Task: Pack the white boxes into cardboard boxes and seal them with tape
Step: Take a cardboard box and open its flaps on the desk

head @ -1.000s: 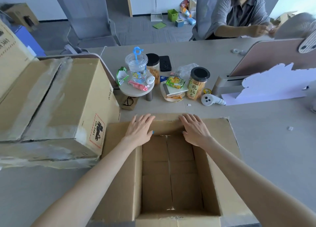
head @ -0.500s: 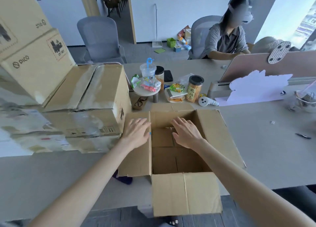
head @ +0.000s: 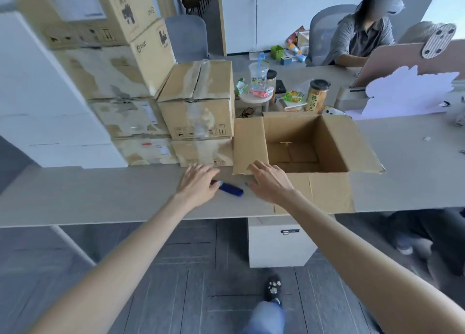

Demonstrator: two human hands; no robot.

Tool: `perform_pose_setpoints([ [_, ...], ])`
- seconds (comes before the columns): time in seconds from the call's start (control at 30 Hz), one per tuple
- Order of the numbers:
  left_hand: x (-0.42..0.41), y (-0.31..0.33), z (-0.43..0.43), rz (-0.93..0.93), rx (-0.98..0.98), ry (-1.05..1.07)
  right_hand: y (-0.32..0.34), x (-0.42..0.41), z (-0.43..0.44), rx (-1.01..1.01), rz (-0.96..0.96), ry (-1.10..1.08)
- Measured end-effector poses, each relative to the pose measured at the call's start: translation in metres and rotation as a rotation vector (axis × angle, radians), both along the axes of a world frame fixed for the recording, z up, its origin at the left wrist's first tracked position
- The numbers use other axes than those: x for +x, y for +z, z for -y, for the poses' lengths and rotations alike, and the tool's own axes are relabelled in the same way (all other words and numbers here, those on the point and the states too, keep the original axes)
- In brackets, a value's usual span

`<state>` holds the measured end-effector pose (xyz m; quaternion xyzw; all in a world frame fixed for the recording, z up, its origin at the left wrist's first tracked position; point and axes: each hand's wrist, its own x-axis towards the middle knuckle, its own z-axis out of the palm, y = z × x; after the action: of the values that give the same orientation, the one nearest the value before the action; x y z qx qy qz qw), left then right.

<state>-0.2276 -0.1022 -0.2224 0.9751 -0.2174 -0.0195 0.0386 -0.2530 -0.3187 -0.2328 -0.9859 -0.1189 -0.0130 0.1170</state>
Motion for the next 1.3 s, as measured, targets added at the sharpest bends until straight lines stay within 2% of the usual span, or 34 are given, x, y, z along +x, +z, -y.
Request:
perform_pose_setpoints([
  [0.3,-0.063,0.035,-0.131,0.049,0.015,0.188,0.035,-0.023,-0.141,0.03,0.022,0.203],
  [0.57,-0.073,0.071,-0.275,0.141,-0.009,0.348,0.075,0.0,-0.281,0.009,0.09,0.326],
  [0.9,-0.007,0.116,-0.473,0.235,-0.038,0.346,0.126,0.06,-0.472,0.052,0.172,0.238],
  [1.3,0.123,0.152,-0.623,0.342,-0.119,0.285,0.17,0.16,-0.605,0.01,0.297,0.15],
])
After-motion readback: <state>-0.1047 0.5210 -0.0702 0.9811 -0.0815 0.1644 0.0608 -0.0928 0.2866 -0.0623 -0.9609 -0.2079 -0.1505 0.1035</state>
